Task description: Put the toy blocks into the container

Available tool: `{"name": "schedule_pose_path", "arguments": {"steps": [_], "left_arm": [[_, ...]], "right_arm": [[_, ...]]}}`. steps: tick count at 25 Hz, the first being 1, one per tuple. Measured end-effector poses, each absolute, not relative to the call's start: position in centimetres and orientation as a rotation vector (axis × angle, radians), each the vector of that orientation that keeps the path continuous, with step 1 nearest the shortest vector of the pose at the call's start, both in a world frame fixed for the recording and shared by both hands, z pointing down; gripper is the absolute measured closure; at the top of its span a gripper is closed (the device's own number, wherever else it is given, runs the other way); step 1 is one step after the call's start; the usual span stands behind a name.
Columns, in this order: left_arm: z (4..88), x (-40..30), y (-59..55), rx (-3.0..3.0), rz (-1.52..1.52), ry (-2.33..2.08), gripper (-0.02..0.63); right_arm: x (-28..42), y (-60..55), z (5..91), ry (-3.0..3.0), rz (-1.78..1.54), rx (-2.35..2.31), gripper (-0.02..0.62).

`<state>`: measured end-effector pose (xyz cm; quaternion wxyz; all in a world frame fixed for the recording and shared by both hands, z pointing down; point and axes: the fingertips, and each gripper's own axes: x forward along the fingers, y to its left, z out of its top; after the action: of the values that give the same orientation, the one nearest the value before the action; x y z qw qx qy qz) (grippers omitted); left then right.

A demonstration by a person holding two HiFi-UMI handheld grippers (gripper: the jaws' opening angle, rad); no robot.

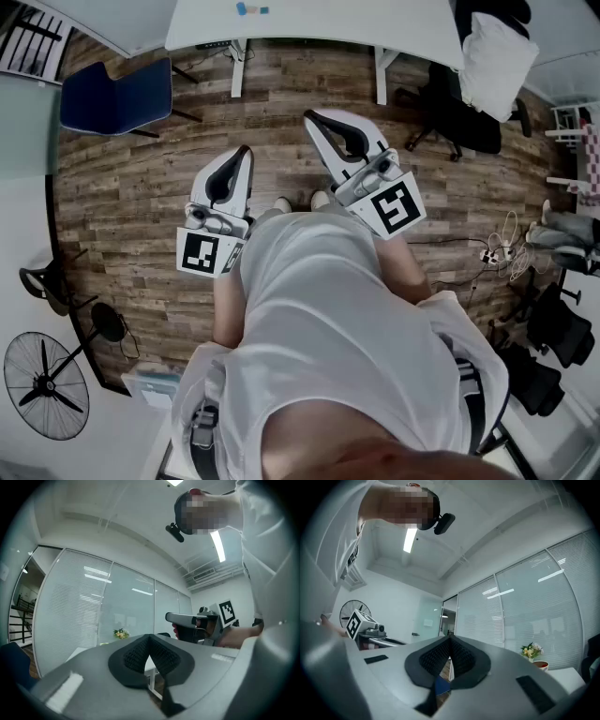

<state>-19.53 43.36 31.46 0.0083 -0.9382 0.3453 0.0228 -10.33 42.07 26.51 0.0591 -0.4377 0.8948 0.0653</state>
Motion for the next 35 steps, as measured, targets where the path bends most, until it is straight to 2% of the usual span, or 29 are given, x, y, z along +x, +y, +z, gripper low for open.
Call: {"name": "schedule_pose_path", "arguments": {"steps": [9,22,28,35], "left_arm": [[32.6,-17.3,42.5,-2.942,0.024,1.074,0.609],[37.6,-16.5,35.9,-2.838,-0.225,1.319,0.609],[40.1,-16.3,28.0,-2.816,-0.232,1.398,0.609],[41.1,-18.0,12.7,-2.795,-0.171,1.457,0.609]], "right_arm": [[-7.8,41.2,28.0,2.725,0.183,-1.328,0.595],[0.9,35.3,33.9,2.755,0.000,-1.366,0.595],[2.6,28.6,35.2,2.769,-0.005,-1.355,0.595],[3.0,15.0,33.3,2.850,0.098,-1.364,0.595]]}}
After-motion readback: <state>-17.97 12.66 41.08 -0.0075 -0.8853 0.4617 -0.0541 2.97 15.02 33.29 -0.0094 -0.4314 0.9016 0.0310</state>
